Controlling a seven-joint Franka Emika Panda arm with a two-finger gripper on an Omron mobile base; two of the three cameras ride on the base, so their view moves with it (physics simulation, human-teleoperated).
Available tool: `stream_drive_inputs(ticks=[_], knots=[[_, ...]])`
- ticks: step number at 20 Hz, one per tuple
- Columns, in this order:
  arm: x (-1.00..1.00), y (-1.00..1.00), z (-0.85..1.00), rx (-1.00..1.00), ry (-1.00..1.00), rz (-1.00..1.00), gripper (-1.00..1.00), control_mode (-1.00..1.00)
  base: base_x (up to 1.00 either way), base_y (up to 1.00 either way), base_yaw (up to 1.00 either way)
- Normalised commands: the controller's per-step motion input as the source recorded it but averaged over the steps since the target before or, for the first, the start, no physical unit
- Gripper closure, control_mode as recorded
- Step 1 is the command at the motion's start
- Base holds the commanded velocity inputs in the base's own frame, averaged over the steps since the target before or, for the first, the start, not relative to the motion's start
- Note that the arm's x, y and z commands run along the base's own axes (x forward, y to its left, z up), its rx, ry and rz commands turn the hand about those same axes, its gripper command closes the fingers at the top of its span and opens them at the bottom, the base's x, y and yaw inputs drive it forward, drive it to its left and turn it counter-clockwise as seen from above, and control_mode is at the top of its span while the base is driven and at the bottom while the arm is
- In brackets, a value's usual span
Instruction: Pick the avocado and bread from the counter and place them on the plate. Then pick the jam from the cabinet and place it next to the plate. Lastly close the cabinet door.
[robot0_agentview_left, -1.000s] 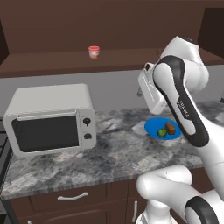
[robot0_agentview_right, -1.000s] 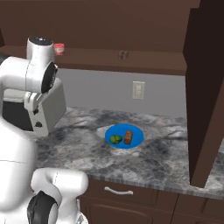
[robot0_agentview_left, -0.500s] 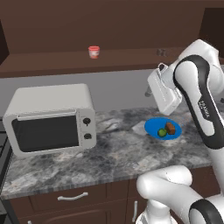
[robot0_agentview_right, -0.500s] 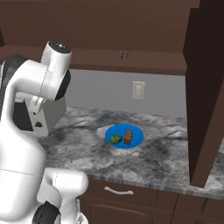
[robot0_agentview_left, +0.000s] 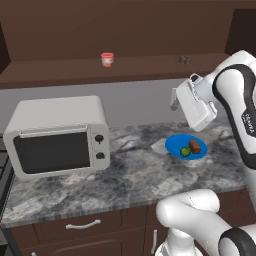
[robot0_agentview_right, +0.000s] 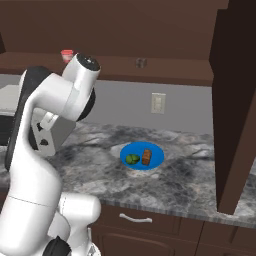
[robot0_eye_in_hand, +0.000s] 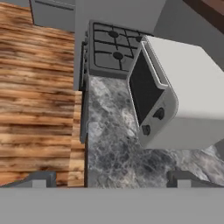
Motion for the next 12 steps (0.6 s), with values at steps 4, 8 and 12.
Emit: stream_drive_inputs(ticks=[4,8,12], knots=[[0.01,-0.19,0.0,0.13,0.03,0.0,-1.0,-1.0,0.0,0.0,0.0],[-0.02,0.01,0.05,0.11,0.09,0.03,-1.0,-1.0,0.0,0.0,0.0],[-0.04,0.14,0.13,0.05,0.08,0.05,-1.0,-1.0,0.0,0.0,0.0]])
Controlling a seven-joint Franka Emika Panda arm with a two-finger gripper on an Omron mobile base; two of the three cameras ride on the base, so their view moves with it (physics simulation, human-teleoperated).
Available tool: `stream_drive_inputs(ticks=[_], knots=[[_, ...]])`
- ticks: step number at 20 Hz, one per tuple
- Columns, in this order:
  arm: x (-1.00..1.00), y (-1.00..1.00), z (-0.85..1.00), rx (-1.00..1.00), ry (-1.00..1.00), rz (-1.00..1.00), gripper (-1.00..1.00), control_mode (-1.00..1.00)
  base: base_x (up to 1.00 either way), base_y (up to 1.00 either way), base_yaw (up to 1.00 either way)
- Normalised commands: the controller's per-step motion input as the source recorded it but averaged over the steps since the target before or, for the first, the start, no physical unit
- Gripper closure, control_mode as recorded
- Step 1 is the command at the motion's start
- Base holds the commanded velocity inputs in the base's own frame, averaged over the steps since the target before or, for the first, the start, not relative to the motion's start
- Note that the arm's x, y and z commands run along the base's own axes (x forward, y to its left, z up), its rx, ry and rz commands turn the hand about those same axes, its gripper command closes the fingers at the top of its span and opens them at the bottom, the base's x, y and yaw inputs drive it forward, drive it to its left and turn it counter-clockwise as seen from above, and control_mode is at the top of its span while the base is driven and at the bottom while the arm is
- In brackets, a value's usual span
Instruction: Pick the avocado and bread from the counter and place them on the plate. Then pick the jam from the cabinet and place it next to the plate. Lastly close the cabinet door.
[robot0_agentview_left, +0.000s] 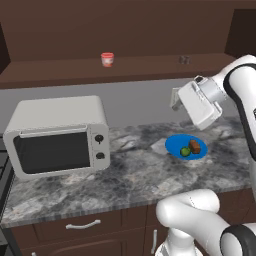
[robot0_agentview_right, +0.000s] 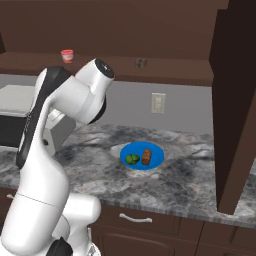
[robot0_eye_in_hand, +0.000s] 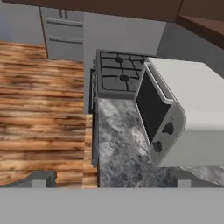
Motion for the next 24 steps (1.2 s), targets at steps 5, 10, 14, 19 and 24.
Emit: stream_drive_inputs(ticks=[5,10,14,19,24], knots=[[-0.05,0.2,0.17,0.04,0.05,0.05,-1.0,-1.0,0.0,0.0,0.0],[-0.02,0.12,0.18,0.07,0.0,0.03,-1.0,-1.0,0.0,0.0,0.0],[-0.05,0.09,0.24,0.08,-0.08,0.0,-1.0,-1.0,0.0,0.0,0.0],[0.0,0.17,0.24,0.07,-0.06,0.0,-1.0,-1.0,0.0,0.0,0.0],[0.0,0.16,0.2,0.06,-0.06,-0.02,-1.0,-1.0,0.0,0.0,0.0]])
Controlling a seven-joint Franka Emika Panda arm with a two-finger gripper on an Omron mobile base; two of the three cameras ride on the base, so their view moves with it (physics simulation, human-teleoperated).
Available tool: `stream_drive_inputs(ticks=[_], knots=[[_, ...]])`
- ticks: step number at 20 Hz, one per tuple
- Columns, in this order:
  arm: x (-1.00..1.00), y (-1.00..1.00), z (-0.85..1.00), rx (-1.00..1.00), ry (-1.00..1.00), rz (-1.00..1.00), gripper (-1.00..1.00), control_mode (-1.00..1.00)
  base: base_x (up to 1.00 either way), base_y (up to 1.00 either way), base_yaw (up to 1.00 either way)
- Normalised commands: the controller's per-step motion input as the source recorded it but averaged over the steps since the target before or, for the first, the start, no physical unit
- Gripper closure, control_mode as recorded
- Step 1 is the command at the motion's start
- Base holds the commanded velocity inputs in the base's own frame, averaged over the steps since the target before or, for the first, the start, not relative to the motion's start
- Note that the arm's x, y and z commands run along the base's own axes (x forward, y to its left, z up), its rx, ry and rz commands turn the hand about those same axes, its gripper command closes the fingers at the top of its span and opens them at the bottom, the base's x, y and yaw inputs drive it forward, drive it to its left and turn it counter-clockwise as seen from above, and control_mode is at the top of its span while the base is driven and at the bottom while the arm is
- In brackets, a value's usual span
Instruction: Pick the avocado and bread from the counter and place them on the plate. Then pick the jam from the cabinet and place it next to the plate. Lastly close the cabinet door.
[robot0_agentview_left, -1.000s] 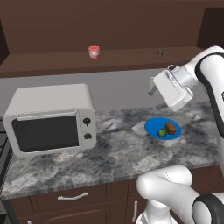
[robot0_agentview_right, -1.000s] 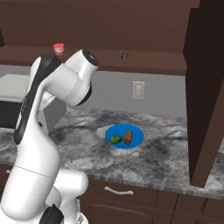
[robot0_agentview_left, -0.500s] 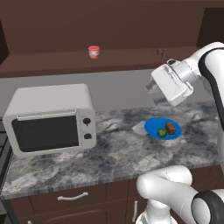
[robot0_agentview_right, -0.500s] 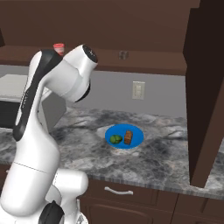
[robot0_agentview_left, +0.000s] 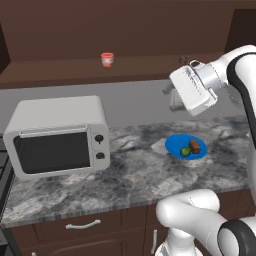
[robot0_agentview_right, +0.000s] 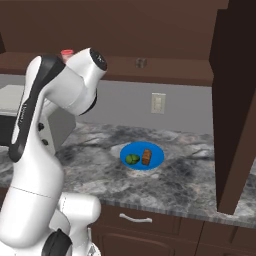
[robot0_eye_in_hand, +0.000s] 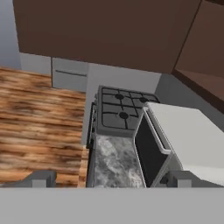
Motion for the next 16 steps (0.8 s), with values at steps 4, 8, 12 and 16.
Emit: stream_drive_inputs(ticks=[4,8,12,16], knots=[[0.0,0.03,0.16,0.05,-0.02,-0.05,-1.0,-1.0,0.0,0.0,0.0],[0.02,0.0,0.22,0.07,0.0,-0.06,-1.0,-1.0,0.0,0.0,0.0],[0.0,0.02,0.19,0.09,0.07,-0.06,-1.0,-1.0,0.0,0.0,0.0],[0.04,0.05,0.16,0.08,0.09,-0.07,-1.0,-1.0,0.0,0.0,0.0]])
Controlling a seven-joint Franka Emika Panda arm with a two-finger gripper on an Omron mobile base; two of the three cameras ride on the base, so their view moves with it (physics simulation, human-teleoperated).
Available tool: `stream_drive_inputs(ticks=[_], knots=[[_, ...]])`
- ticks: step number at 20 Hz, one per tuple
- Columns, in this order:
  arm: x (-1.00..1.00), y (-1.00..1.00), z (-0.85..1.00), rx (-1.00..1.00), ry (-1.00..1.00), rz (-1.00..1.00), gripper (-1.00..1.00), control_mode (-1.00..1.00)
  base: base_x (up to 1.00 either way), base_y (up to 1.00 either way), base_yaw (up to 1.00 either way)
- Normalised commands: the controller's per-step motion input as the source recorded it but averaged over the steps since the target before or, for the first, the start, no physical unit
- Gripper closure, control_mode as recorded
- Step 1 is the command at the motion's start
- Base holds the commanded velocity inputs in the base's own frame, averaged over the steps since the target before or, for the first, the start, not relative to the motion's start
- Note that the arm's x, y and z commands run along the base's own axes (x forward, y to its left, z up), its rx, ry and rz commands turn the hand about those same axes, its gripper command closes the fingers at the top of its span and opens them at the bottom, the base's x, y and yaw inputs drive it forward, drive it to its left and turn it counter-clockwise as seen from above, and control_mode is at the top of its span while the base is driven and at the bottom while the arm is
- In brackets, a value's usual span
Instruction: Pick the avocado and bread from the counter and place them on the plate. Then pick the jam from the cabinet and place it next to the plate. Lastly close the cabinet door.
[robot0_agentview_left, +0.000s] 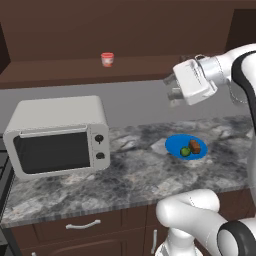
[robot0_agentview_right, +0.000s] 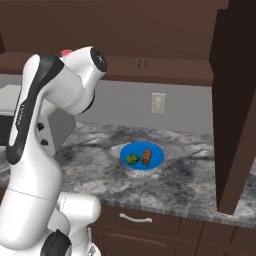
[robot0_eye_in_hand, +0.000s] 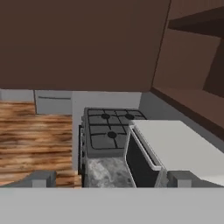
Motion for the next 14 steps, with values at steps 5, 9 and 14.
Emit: stream_drive_inputs(ticks=[5,9,14], knots=[[0.09,0.09,0.1,0.07,0.07,-0.06,-1.0,-1.0,0.0,0.0,0.0],[0.22,0.08,0.04,0.05,0.05,-0.05,-1.0,-1.0,0.0,0.0,0.0],[0.2,0.0,0.05,0.06,0.04,-0.03,-1.0,-1.0,0.0,0.0,0.0]])
